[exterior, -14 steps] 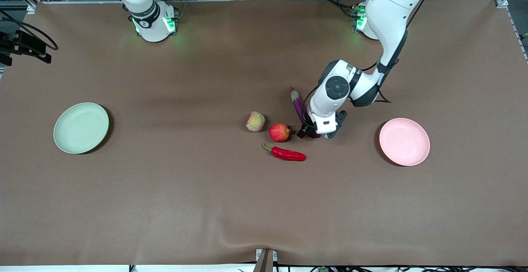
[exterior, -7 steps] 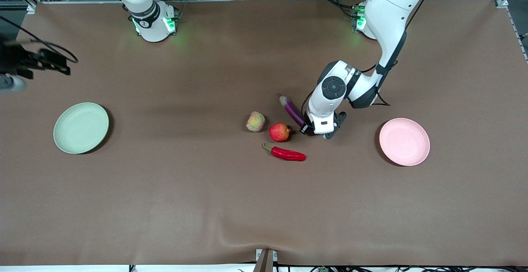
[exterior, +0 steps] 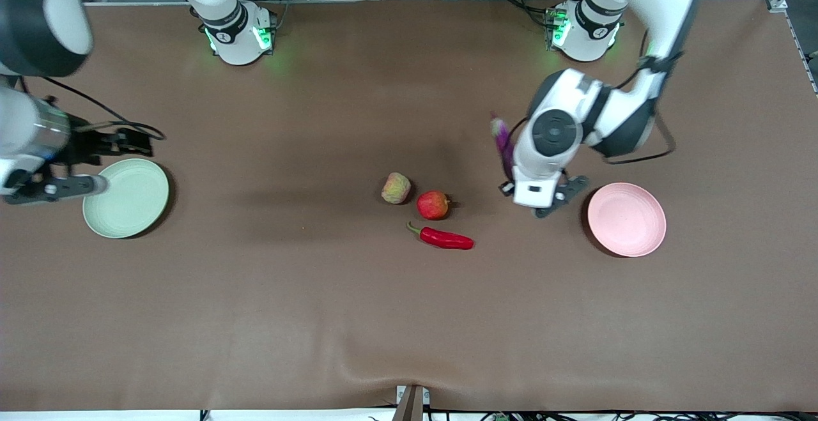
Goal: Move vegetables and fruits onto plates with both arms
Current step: 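Carry the eggplant to the pink plate while the right gripper reaches the peach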
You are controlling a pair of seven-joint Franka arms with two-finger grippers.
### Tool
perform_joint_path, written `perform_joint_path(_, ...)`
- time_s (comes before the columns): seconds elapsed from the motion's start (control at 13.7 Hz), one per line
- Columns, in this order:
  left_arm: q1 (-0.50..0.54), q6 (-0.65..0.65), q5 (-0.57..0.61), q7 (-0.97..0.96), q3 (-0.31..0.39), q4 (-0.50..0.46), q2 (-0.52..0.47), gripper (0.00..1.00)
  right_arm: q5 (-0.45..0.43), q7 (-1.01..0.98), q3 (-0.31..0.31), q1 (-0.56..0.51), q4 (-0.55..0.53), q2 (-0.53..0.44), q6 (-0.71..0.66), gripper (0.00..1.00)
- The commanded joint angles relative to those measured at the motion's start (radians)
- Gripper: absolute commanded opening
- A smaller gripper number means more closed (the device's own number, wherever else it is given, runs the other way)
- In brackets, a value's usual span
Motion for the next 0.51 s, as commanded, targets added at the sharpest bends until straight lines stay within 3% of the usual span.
perform_joint_path(0.0,0.119,-0.105,0.023,0.249,-0.005,0.115,0.026,0.00,0.155,0.282,-0.004,0.074,0.008,0.045,0.005,1.00)
perform_joint_path(0.15,0.182,-0.105,0.091,0.389,-0.002,0.130,0.035,0.00,0.236,0.517,-0.003,0.134,0.003,0.076,0.037,1.00)
perform_joint_path(0.44,0.284,-0.051,0.320,0.518,-0.005,0.139,0.147,0.00,0.271,0.936,-0.003,0.307,0.003,0.154,0.145,1.00)
